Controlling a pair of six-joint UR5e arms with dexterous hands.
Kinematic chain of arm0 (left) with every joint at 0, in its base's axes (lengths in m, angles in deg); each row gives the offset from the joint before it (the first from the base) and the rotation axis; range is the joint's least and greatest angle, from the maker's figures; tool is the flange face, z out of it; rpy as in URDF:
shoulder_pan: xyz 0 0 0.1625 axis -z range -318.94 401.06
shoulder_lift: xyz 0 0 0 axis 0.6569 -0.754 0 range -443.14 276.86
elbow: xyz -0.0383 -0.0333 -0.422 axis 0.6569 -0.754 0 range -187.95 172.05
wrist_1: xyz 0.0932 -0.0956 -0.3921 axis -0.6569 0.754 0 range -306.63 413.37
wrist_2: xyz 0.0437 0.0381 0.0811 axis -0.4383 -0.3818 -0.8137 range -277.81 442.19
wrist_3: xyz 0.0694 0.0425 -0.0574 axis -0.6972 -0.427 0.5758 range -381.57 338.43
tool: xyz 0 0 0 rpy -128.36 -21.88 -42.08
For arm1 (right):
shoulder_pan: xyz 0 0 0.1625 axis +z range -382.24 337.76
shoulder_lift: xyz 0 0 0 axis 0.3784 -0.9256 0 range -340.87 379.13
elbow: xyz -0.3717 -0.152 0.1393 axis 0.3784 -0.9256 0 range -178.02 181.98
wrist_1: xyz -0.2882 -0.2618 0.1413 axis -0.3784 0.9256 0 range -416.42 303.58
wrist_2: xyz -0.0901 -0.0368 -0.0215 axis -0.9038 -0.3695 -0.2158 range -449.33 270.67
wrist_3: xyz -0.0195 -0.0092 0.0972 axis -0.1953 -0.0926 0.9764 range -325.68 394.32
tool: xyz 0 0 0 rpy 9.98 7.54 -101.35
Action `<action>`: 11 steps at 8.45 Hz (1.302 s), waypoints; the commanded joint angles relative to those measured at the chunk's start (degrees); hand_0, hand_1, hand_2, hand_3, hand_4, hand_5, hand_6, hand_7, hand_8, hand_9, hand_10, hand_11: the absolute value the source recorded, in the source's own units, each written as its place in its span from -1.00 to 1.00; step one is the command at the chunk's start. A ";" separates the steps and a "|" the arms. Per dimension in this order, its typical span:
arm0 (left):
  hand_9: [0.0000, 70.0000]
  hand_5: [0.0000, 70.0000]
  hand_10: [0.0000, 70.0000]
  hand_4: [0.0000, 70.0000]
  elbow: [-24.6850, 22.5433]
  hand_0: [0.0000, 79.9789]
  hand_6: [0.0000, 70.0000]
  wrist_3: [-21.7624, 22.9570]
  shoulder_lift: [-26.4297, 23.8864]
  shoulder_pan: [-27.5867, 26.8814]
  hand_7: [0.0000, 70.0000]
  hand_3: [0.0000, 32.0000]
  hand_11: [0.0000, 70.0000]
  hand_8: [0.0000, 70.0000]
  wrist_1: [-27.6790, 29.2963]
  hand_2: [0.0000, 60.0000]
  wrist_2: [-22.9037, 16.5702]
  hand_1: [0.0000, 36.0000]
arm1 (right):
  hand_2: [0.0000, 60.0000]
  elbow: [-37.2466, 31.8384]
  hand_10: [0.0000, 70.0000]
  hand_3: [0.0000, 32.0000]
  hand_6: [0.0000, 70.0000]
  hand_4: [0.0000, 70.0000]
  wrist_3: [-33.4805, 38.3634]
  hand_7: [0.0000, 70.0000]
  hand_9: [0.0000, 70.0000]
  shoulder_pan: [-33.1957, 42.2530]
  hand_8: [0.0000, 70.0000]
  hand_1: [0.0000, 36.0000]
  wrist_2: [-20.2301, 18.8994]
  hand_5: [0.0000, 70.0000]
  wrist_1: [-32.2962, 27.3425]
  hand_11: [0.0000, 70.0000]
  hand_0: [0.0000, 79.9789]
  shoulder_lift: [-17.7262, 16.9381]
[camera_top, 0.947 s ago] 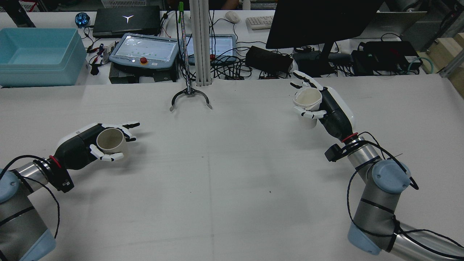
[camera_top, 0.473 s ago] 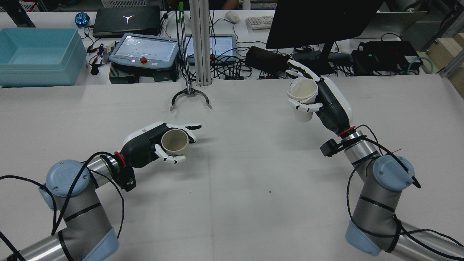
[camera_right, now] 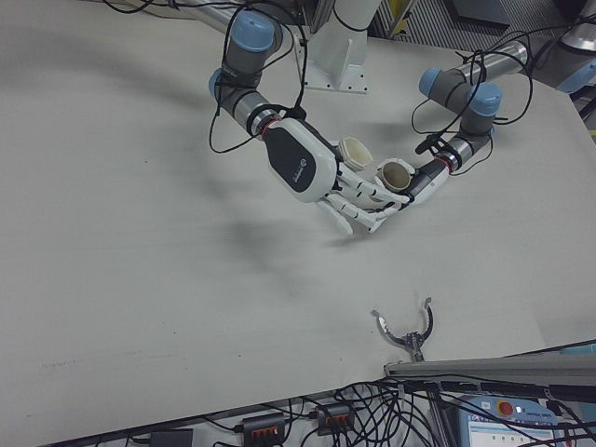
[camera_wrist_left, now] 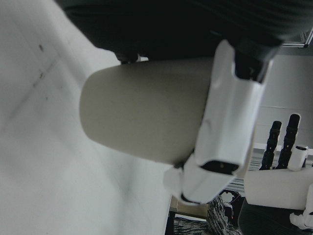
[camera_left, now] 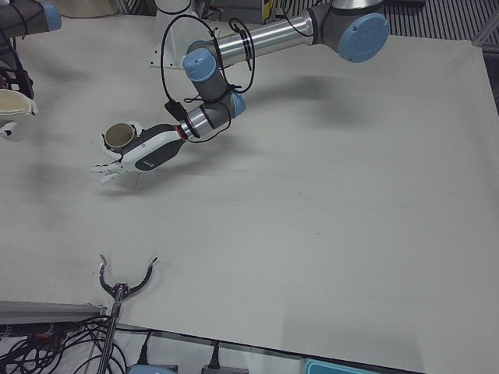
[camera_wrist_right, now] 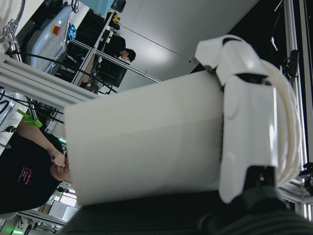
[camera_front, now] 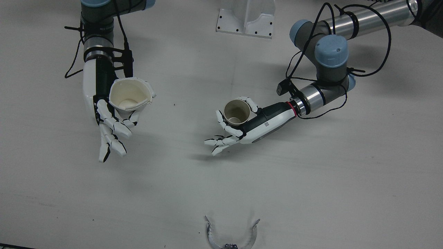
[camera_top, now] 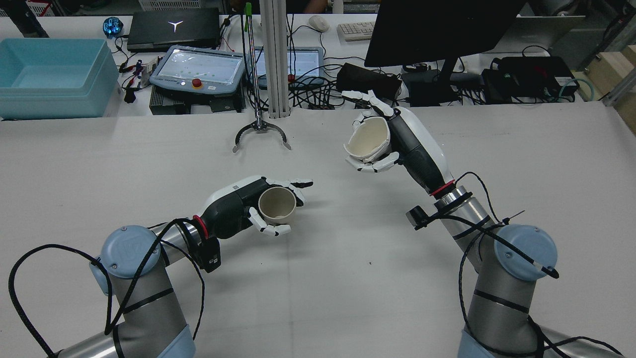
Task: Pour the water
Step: 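Tilt the right hand's cup over the left hand's cup to pour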
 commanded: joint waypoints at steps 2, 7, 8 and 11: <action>-0.98 1.00 -0.64 1.00 -0.61 1.00 -0.61 -0.45 0.03 -0.40 -0.67 -1.00 -0.39 -0.86 -0.05 1.00 0.65 1.00 | 0.89 7.56 -1.00 -1.00 0.42 -0.78 -22.22 0.44 -0.75 -1.54 -0.73 1.00 -6.72 -0.43 13.13 -1.00 1.00 1.28; -0.98 1.00 -0.64 1.00 -0.53 1.00 -0.60 -0.54 -0.59 -4.80 -0.68 -1.00 -0.38 -0.86 0.04 1.00 2.50 1.00 | 0.45 6.43 -1.00 -0.67 0.15 -0.94 -40.98 -0.03 -0.85 -1.80 -0.80 0.87 -11.47 -0.58 21.93 -1.00 0.53 8.83; -0.97 1.00 -0.64 1.00 -0.53 1.00 -0.59 -0.45 -0.50 -4.71 -0.67 -1.00 -0.38 -0.86 0.04 1.00 2.50 1.00 | 0.52 5.38 -1.00 -0.62 0.12 -0.95 -42.98 -0.07 -0.85 -1.80 -0.81 0.96 -13.55 -0.57 23.94 -1.00 0.57 10.06; -0.98 1.00 -0.64 1.00 -0.62 1.00 -0.60 0.25 -0.15 -3.66 -0.68 -1.00 -0.38 -0.86 0.13 1.00 2.50 1.00 | 0.84 5.72 -1.00 -0.44 0.01 -1.00 -43.27 -0.23 -0.89 -1.72 -0.83 1.00 -15.24 -0.54 27.65 -1.00 0.84 10.25</action>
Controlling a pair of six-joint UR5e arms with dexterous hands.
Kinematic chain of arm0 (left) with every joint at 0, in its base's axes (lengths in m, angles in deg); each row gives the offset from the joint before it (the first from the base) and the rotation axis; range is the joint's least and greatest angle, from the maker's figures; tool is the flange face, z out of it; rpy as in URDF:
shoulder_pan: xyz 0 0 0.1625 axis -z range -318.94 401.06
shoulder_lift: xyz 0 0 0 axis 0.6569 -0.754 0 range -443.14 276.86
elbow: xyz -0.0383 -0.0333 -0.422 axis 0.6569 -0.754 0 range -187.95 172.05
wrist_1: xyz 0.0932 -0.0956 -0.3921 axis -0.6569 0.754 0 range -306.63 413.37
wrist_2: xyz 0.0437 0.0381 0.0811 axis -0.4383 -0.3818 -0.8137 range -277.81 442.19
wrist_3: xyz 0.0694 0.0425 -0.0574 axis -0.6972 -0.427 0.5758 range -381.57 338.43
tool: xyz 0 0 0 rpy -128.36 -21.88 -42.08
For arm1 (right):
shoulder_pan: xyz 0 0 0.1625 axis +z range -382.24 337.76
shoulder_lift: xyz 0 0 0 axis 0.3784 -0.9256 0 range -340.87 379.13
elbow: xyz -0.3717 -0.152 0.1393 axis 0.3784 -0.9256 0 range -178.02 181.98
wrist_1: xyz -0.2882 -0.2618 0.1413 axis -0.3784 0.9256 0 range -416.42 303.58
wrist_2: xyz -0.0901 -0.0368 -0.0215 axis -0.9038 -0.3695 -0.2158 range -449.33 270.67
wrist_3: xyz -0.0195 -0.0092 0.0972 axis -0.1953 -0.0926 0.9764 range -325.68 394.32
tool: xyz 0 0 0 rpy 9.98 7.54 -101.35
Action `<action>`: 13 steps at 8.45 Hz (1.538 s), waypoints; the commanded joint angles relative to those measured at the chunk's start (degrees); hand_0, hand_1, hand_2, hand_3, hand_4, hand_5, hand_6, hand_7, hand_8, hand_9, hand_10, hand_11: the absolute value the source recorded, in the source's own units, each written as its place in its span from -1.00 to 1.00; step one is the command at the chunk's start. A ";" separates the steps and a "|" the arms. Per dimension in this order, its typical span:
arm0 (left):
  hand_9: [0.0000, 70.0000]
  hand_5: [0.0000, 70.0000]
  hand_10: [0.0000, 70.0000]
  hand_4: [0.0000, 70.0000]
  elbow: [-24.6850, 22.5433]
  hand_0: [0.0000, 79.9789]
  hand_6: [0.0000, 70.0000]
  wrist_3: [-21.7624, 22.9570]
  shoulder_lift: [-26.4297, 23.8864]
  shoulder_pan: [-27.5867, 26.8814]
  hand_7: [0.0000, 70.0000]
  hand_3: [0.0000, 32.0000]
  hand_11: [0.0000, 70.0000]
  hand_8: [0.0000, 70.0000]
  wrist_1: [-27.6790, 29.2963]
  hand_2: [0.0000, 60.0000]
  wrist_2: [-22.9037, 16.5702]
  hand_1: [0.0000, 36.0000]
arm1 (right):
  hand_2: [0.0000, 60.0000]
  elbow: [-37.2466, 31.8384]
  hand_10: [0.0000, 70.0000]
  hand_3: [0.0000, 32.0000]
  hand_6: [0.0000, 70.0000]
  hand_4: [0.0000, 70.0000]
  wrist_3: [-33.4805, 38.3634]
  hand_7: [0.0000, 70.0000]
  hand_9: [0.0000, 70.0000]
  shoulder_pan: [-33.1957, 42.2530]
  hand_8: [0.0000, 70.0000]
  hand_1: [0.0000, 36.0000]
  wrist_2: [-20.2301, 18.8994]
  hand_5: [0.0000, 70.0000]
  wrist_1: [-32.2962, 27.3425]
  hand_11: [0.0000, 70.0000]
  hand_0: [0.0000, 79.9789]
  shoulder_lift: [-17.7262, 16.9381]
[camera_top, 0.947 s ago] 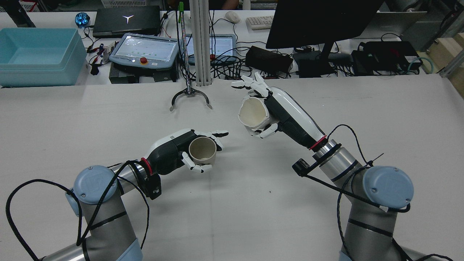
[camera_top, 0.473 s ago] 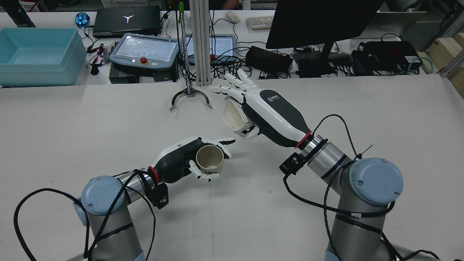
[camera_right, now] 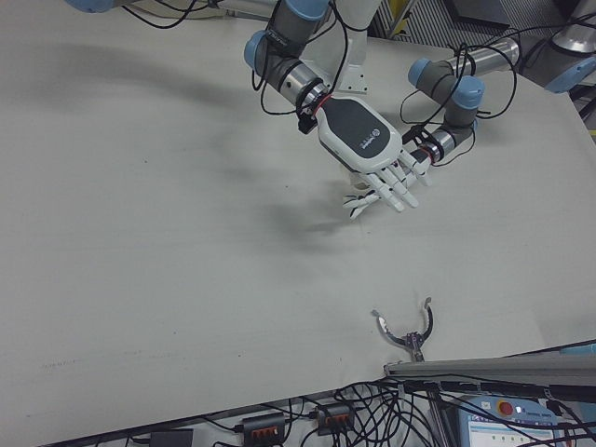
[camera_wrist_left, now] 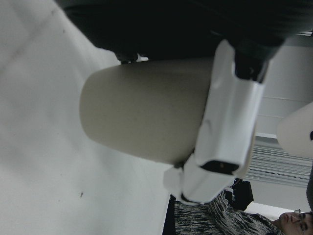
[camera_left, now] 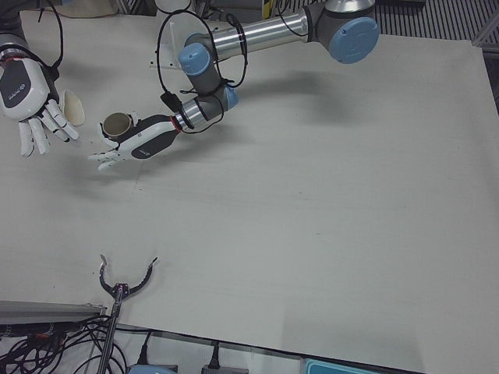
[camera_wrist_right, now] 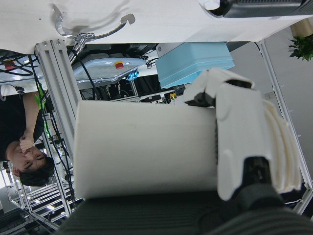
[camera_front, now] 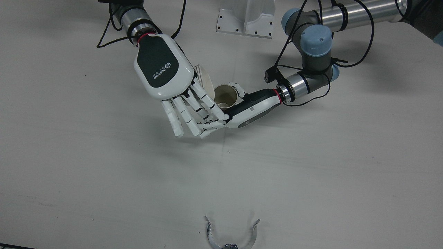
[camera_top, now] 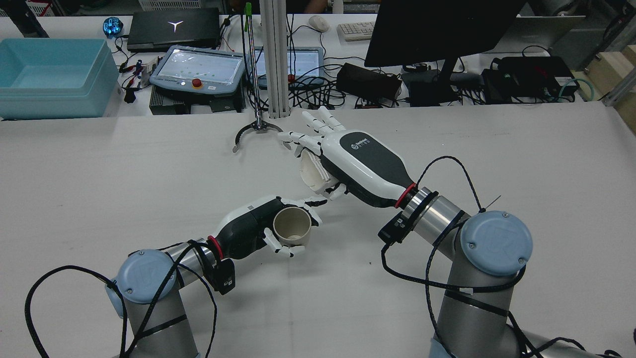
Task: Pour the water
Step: 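Move both cups apart, left cup back toward its start spot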
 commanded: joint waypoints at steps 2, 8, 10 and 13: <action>-0.98 1.00 -0.64 1.00 -0.08 1.00 -0.59 0.41 0.22 0.78 -0.68 -1.00 -0.38 -0.86 0.06 1.00 0.01 1.00 | 0.84 -0.09 -1.00 -0.43 -0.04 -1.00 -0.45 -0.29 -0.90 0.02 -0.84 1.00 -0.85 -0.55 2.47 -1.00 0.81 0.61; -0.98 1.00 -0.64 1.00 -4.39 1.00 -0.60 6.55 16.61 13.58 -0.71 -1.00 -0.39 -0.85 3.82 1.00 -2.52 1.00 | 0.84 2.44 -1.00 -1.00 0.22 -0.84 41.52 0.01 -0.62 5.98 -0.60 0.99 17.78 -0.53 -7.81 -0.97 0.51 -7.03; -0.92 1.00 -0.59 1.00 -4.56 1.00 -0.38 6.82 26.11 20.61 -0.67 -1.00 -0.32 -0.72 8.57 1.00 -2.62 1.00 | 0.84 3.42 -1.00 -1.00 0.20 -0.75 43.56 0.06 -0.62 8.11 -0.60 1.00 17.69 -0.54 -7.81 -1.00 0.54 -12.01; -0.98 1.00 -0.62 1.00 -0.55 1.00 -0.55 6.47 34.83 27.23 -0.76 -1.00 -0.35 -0.80 14.96 1.00 -1.92 1.00 | 0.68 3.43 -1.00 -0.93 0.00 -0.97 55.47 -0.05 -0.69 11.70 -0.66 0.94 15.42 -0.57 -7.81 -1.00 0.49 -19.05</action>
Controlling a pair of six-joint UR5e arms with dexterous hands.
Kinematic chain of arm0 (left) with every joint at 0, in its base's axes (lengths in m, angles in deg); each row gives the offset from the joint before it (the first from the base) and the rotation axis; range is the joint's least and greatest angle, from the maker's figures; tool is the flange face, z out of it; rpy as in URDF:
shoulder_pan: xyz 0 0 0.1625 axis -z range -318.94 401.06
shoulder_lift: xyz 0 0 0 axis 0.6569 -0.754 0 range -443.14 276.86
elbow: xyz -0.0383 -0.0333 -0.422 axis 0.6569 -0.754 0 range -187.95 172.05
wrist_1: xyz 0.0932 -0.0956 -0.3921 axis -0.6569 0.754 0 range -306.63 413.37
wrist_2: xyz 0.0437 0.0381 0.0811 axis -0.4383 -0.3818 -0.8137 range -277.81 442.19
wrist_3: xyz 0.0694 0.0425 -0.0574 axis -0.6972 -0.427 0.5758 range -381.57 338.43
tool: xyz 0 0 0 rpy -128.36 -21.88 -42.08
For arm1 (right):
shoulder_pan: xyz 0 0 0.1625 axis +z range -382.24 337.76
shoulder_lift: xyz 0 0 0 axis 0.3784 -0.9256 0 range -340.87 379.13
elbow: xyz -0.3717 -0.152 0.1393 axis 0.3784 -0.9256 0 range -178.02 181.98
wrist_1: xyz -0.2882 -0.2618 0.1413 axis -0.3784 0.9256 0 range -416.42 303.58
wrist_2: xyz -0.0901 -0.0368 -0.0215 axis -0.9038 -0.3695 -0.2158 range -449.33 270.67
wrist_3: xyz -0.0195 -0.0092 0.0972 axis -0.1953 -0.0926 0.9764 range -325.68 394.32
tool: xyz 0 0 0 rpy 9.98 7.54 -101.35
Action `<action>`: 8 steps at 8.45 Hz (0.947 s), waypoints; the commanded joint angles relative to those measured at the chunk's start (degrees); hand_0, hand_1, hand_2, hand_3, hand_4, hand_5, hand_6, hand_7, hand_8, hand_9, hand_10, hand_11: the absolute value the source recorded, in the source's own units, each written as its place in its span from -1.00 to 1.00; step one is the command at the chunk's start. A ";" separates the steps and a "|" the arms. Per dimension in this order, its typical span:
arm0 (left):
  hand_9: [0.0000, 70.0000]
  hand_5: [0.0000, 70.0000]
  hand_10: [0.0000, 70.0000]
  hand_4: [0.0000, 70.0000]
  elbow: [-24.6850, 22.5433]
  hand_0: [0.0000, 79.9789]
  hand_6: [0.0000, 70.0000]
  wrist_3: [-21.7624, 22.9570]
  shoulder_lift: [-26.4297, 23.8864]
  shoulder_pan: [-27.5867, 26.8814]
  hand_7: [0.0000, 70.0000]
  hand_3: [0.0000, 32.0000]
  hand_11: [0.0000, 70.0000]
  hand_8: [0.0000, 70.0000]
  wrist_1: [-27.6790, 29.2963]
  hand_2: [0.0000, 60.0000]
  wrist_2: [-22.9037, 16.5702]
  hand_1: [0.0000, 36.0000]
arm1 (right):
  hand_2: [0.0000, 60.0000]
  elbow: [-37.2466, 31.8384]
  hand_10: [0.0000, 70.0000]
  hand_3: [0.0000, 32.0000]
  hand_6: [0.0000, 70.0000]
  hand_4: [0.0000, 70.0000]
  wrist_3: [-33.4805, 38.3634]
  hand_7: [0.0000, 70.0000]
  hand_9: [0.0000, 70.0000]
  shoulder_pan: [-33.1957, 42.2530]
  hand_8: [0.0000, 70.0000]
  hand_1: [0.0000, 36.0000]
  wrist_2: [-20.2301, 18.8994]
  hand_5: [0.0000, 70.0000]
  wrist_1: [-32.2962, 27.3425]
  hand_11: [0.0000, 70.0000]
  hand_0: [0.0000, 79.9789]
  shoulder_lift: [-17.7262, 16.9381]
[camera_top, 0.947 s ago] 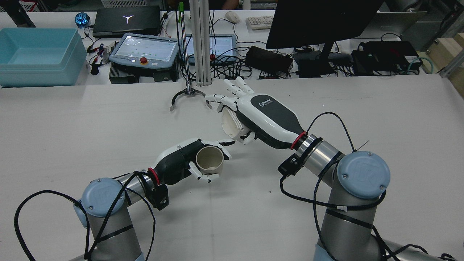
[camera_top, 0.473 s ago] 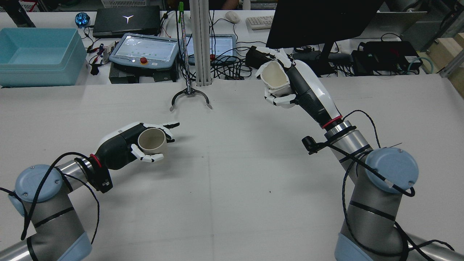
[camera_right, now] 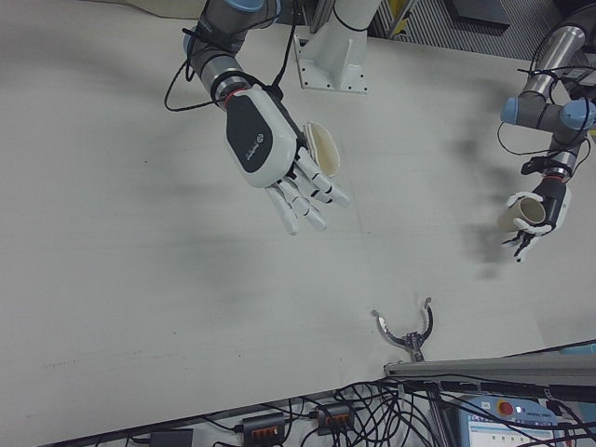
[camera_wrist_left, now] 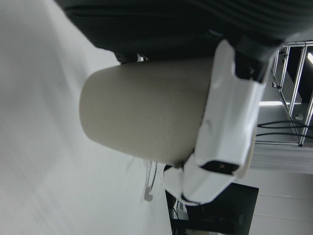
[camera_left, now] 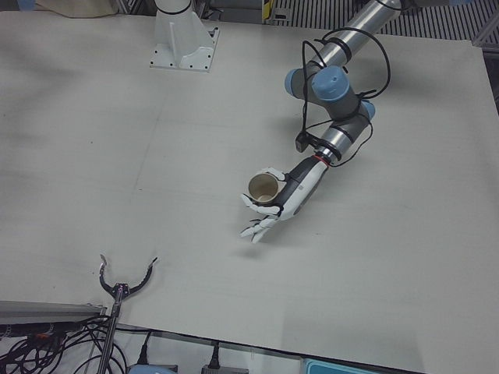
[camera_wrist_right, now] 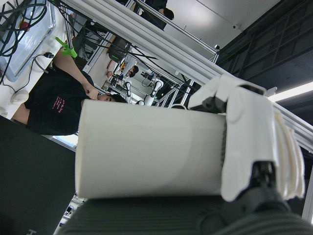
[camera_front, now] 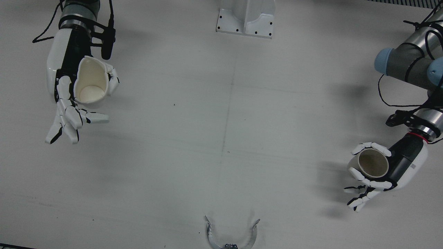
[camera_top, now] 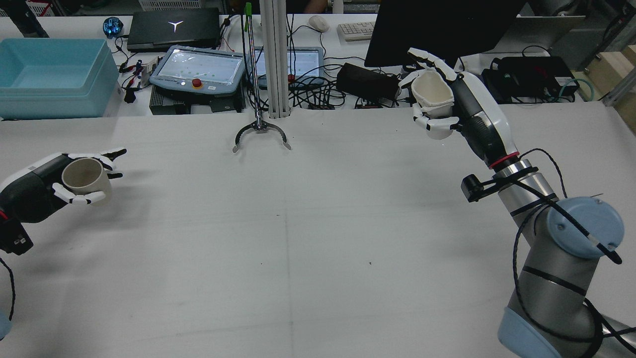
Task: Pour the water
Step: 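Move both cups apart, left cup back toward its start spot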
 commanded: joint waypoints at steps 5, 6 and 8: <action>-1.00 1.00 -0.65 0.93 17.50 1.00 -0.61 0.25 9.13 3.81 -0.78 -1.00 -0.38 -0.85 19.21 -0.10 4.00 1.00 | 0.72 -0.72 -1.00 -1.00 0.12 -0.57 12.74 0.13 -0.44 4.01 -0.48 0.74 -3.01 -0.59 0.15 -1.00 0.41 -6.17; -1.00 1.00 -0.65 0.93 17.50 1.00 -0.61 0.25 9.14 3.81 -0.77 -1.00 -0.39 -0.84 20.44 -0.08 3.91 1.00 | 0.72 -0.81 -1.00 -1.00 0.12 -0.57 12.65 0.13 -0.43 4.01 -0.48 0.75 -3.01 -0.59 0.15 -1.00 0.42 -6.17; -1.00 -0.87 -0.69 0.66 17.59 1.00 -0.67 0.16 9.22 3.73 -0.81 -1.00 -0.43 -0.86 21.06 -0.89 3.82 1.00 | 0.74 -0.81 -1.00 -1.00 0.12 -0.55 12.57 0.13 -0.45 3.93 -0.49 0.76 -3.01 -0.59 0.15 -1.00 0.42 -6.00</action>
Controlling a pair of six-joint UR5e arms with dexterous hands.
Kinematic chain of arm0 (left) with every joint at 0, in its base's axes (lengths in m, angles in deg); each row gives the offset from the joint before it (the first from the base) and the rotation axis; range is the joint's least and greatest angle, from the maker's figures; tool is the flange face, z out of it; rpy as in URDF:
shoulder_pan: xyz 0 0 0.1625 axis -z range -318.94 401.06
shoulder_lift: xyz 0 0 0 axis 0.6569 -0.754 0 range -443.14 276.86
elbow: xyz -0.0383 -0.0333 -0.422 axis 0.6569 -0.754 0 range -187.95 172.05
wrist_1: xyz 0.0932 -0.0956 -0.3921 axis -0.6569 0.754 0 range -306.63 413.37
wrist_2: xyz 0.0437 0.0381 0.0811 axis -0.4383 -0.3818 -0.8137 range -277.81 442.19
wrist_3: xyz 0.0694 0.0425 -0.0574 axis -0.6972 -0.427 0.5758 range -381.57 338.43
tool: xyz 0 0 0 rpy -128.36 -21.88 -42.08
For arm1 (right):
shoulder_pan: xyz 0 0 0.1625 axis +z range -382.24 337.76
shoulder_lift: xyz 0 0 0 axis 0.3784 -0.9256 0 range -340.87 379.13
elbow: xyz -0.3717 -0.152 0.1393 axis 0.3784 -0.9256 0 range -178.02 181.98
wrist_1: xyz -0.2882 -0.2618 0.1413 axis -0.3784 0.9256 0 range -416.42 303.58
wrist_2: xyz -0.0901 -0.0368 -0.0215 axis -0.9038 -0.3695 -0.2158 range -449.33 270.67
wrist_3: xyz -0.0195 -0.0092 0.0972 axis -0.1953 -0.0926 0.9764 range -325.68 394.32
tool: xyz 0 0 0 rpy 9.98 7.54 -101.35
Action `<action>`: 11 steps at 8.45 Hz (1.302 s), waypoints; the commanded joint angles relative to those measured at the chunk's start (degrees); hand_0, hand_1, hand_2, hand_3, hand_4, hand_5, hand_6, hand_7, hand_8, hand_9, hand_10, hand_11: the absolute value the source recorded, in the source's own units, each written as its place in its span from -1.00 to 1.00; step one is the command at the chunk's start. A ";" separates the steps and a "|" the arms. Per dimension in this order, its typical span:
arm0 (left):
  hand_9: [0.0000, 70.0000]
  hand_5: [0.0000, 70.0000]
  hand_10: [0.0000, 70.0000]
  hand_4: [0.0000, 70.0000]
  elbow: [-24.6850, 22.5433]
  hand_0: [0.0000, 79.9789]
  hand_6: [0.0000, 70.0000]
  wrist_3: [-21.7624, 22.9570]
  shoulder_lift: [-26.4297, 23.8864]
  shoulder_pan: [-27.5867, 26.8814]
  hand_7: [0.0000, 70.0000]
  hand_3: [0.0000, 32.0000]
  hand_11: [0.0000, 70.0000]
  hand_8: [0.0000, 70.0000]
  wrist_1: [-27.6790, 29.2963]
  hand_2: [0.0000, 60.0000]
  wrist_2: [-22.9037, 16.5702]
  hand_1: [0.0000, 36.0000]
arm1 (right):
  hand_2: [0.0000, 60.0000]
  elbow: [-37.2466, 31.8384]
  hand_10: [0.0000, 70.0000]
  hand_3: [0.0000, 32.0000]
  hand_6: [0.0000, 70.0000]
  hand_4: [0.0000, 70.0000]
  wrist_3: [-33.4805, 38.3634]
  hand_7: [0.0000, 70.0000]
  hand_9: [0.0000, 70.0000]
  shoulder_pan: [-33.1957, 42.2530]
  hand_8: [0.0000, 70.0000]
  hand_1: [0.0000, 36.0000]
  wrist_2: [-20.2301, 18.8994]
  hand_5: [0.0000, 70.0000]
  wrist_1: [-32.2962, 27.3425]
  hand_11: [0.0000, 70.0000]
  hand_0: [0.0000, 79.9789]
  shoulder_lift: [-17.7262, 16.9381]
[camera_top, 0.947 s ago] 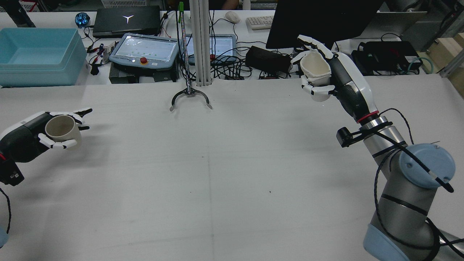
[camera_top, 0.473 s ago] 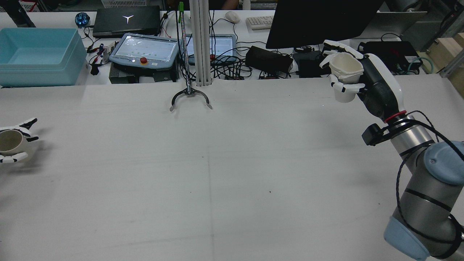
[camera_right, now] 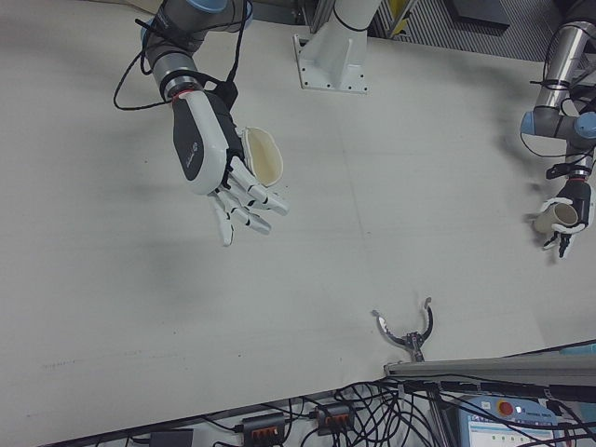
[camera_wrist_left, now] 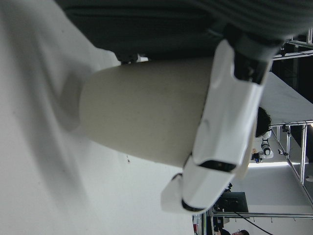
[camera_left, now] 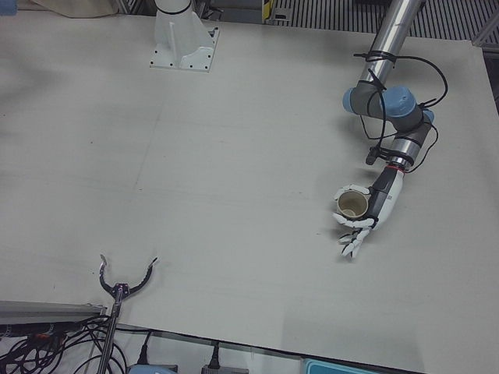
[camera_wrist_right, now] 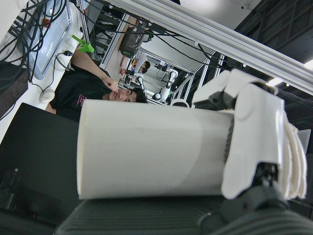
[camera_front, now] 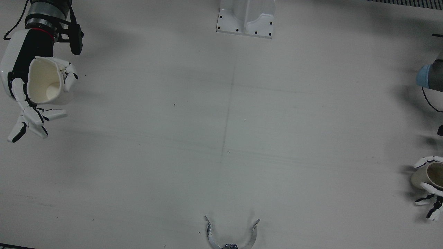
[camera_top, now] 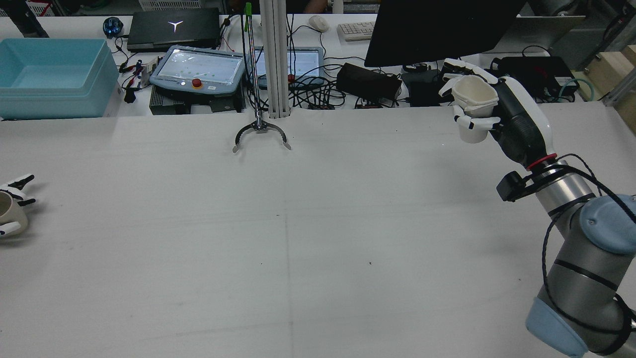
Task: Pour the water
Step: 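Lower the left hand's cup onto the table and hold the right cup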
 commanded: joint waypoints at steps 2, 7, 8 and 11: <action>-1.00 -1.00 -0.77 -0.59 0.73 1.00 -0.79 -0.17 0.39 -0.06 -0.92 -1.00 -0.51 -0.94 2.16 -1.00 -0.07 1.00 | 0.73 -0.15 -1.00 -1.00 0.14 -0.54 -0.08 0.15 -0.45 -0.16 -0.49 0.76 0.00 -0.59 0.01 -1.00 0.42 0.11; -1.00 -1.00 -0.90 -0.99 1.62 1.00 -1.00 0.01 0.22 -0.15 -1.00 -0.60 -0.75 -1.00 3.57 -1.00 -0.43 0.29 | 0.71 -1.20 -1.00 -1.00 0.13 -0.59 -0.08 0.15 -0.43 -0.24 -0.48 0.76 0.00 -0.59 -0.08 -1.00 0.42 0.38; -1.00 -1.00 -0.92 -1.00 1.53 1.00 -1.00 0.01 0.30 -0.15 -1.00 -0.60 -0.79 -1.00 3.57 -1.00 -0.43 0.13 | 0.70 -1.11 -1.00 -1.00 0.13 -0.59 0.01 0.15 -0.43 -0.24 -0.48 0.76 0.00 -0.59 -0.08 -1.00 0.43 0.38; -1.00 -1.00 -0.89 -0.99 2.75 1.00 -1.00 0.18 0.39 0.37 -1.00 -0.70 -0.73 -1.00 4.18 -1.00 -0.43 0.22 | 0.68 -0.76 -1.00 -1.00 0.11 -0.63 0.01 0.13 -0.45 0.10 -0.50 0.76 0.00 -0.59 0.01 -1.00 0.43 0.64</action>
